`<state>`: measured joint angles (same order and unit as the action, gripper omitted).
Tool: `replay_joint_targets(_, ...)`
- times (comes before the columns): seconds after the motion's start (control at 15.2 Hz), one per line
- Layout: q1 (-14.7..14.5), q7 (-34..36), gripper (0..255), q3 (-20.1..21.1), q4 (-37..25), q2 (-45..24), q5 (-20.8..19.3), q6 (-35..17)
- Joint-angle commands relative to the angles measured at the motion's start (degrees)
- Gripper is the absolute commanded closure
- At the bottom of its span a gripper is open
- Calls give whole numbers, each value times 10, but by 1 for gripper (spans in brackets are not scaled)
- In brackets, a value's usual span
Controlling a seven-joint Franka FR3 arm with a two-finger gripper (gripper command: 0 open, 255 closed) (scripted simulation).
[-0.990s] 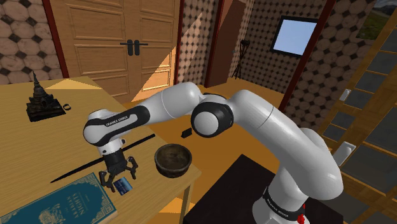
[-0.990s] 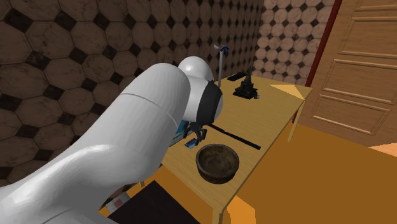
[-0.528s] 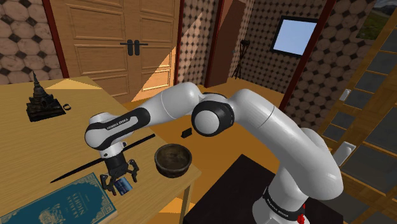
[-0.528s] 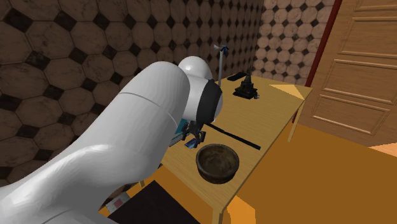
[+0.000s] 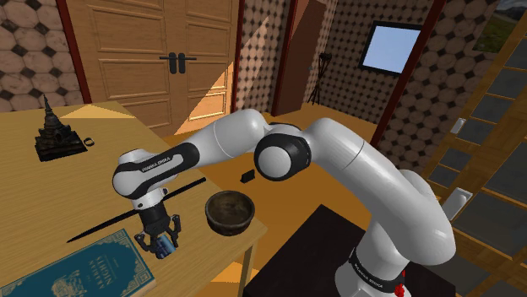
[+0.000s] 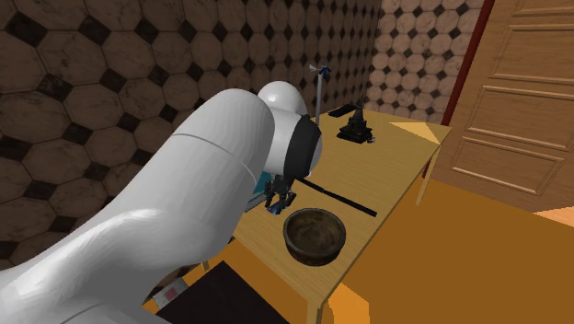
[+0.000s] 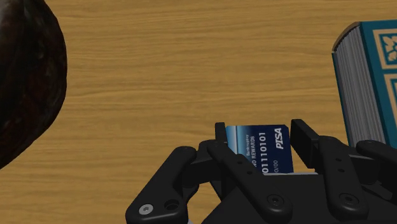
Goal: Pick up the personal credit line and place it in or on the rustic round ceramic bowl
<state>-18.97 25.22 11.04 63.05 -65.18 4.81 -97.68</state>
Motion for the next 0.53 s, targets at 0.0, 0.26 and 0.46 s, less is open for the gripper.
replay_joint_targets(0.0, 0, 0, 255, 0, 0, 0, 0, 0)
replay_joint_targets(0.26, 1, 1, 255, 0, 4, 7, 0, 2)
replay_joint_targets(0.46, 3, 3, 255, 2, 16, 26, 2, 10)
